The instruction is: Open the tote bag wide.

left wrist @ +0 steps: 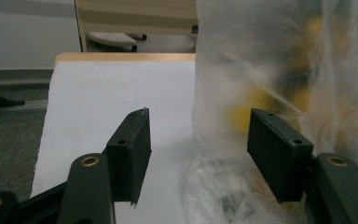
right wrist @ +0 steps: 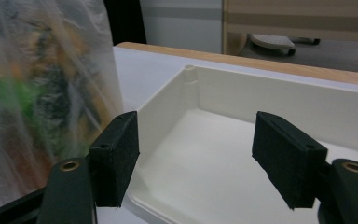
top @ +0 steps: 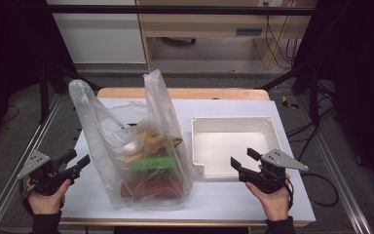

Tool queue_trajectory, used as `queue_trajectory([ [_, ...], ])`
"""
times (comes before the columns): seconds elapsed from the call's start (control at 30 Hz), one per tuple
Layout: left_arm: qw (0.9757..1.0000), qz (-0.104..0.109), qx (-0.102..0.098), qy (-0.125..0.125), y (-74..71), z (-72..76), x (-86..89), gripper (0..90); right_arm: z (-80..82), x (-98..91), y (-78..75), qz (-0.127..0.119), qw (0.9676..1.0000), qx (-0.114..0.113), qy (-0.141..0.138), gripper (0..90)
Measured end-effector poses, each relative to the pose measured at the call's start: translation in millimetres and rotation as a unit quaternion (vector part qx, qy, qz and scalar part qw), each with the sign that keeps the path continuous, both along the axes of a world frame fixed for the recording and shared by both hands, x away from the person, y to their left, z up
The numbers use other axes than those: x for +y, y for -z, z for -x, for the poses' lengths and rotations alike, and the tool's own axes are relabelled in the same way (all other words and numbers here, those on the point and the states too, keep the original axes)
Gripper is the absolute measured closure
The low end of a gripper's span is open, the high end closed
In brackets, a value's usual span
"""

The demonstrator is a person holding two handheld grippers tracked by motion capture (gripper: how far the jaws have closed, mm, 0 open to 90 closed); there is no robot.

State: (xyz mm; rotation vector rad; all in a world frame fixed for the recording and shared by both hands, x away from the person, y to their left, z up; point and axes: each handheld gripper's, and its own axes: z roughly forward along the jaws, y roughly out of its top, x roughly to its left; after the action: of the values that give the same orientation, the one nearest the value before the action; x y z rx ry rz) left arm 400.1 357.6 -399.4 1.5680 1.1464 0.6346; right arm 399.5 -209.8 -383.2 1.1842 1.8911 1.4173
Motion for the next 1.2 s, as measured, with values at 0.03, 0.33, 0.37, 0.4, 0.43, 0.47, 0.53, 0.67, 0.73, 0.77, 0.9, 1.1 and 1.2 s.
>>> queue_trajectory([
  [0.03,1.0,0.0,-0.004,0.002,-2.9,1.9,0.2,39.3,-1.0,3.3,-1.1,-0.001,1.0,-0.001,-0.005,32.3],
  [0.33,0.9995,0.012,-0.017,0.022,-16.5,10.3,-1.7,40.5,-8.6,41.8,-9.8,0.002,0.9987,0.004,-0.05,36.7],
  [0.37,0.9995,0.013,-0.017,0.023,-17.4,10.9,-2.1,40.5,-9.5,45.7,-10.8,0.003,0.9985,0.003,-0.054,37.2],
  [0.4,0.9995,0.012,-0.018,0.023,-18.5,11.6,-2.2,40.4,-9.8,48.2,-11.6,0.001,0.9984,0.003,-0.056,37.7],
  [0.43,0.9994,0.012,-0.019,0.025,-19.9,12.5,-2.6,40.3,-10.0,50.4,-12.4,0.001,0.9983,0.002,-0.059,37.9],
  [0.47,0.9994,0.013,-0.02,0.027,-21.0,13.4,-3.1,40.2,-10.6,53.4,-13.4,-0.001,0.9979,0.0,-0.064,38.5],
  [0.53,0.9993,0.011,-0.02,0.03,-23.5,14.8,-5.2,39.8,-11.4,60.2,-16.0,-0.006,0.9971,-0.003,-0.076,39.1],
  [0.67,0.9988,0.008,-0.025,0.042,-28.3,18.1,-12.2,39.7,-13.0,73.1,-20.7,-0.011,0.9957,-0.007,-0.091,40.0],
  [0.73,0.9983,0.006,-0.03,0.05,-31.2,20.4,-17.1,39.8,-12.8,81.0,-23.9,-0.014,0.9947,-0.007,-0.102,41.0],
  [0.77,0.9982,0.003,-0.03,0.052,-32.4,21.2,-20.1,40.0,-12.6,83.8,-24.9,-0.015,0.9942,-0.008,-0.106,41.5],
  [0.9,0.998,-0.002,-0.022,0.06,-32.3,20.3,-28.6,42.7,-11.9,98.0,-30.4,-0.016,0.9919,-0.011,-0.126,44.1],
  [1.1,0.9977,-0.02,0.004,0.064,-26.3,14.0,-40.8,54.1,-13.0,123.1,-35.8,-0.012,0.9875,-0.007,-0.157,49.7],
  [1.2,0.9974,-0.024,0.012,0.067,-24.2,12.7,-43.7,63.6,-13.8,133.0,-35.8,-0.013,0.9855,-0.006,-0.169,55.5],
])
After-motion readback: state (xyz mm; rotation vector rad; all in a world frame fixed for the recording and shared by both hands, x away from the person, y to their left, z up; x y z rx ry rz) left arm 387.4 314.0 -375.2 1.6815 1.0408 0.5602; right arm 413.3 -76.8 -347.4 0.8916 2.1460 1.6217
